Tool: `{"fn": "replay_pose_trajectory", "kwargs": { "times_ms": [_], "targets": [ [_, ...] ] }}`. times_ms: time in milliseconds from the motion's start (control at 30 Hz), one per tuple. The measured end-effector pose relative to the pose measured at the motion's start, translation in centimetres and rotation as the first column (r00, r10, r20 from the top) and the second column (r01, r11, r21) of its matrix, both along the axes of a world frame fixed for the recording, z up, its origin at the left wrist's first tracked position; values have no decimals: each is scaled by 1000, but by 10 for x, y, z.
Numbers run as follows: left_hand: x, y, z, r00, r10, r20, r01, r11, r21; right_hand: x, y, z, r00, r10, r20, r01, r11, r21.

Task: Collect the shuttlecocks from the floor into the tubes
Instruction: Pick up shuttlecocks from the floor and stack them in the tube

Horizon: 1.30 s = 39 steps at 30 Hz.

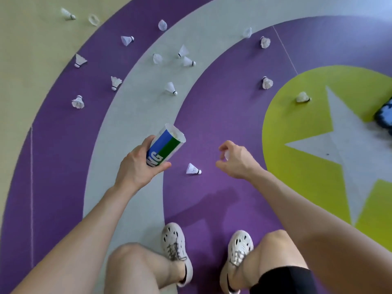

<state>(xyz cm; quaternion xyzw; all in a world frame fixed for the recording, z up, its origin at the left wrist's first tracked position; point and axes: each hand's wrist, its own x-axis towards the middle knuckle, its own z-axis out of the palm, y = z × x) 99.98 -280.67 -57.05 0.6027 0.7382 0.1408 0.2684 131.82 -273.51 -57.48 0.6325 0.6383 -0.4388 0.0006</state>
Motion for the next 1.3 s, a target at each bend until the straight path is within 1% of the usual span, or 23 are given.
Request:
{"fn": "replay_pose_trajectory", "kwargs": {
  "times_ms": [100, 167, 233, 300, 400, 500, 567, 633, 733, 867, 1100, 1300],
  "targets": [
    [-16, -25, 77, 1000, 28, -3, -28, 999, -29, -15, -15, 64, 999, 27, 25, -25, 995, -94],
    [-29, -45, 120, 999, 46, -10, -47, 998, -49, -29, -24, 102, 997, 52, 63, -44, 991, -124],
    [-44, -64, 155, 997, 68, -28, -69, 996, -60, -48, -34, 135, 988, 78, 136, -64, 992, -105],
    [-63, -84, 184, 994, 103, -45, -106, 992, -63, -71, -44, 162, 969, 129, 210, -123, 991, -44],
    [-101, -108, 213, 988, 150, -44, -153, 986, -71, -113, -56, 190, 956, 181, 230, -178, 983, -36],
    [-151, -127, 235, 985, 169, -44, -172, 980, -97, -166, -70, 213, 949, 232, 216, -212, 971, -114],
    [-190, -137, 249, 984, 174, -31, -177, 979, -101, -205, -78, 228, 941, 266, 207, -242, 961, -137],
    [-234, -146, 263, 984, 173, -46, -177, 979, -104, -247, -84, 245, 931, 293, 217, -277, 956, -102],
    [-294, -156, 284, 986, 157, -49, -161, 983, -92, -308, -89, 265, 941, 246, 234, -252, 968, -4],
    [-364, -152, 310, 983, 169, -65, -172, 984, -50, -375, -89, 281, 937, 227, 264, -239, 971, 15],
    [-455, -114, 332, 978, 186, -98, -189, 982, -21, -456, -57, 289, 943, 207, 261, -220, 975, 24],
    [-519, -42, 324, 985, 120, -121, -125, 991, -40, -513, 7, 278, 962, 139, 234, -146, 989, 16]
  ]
}}
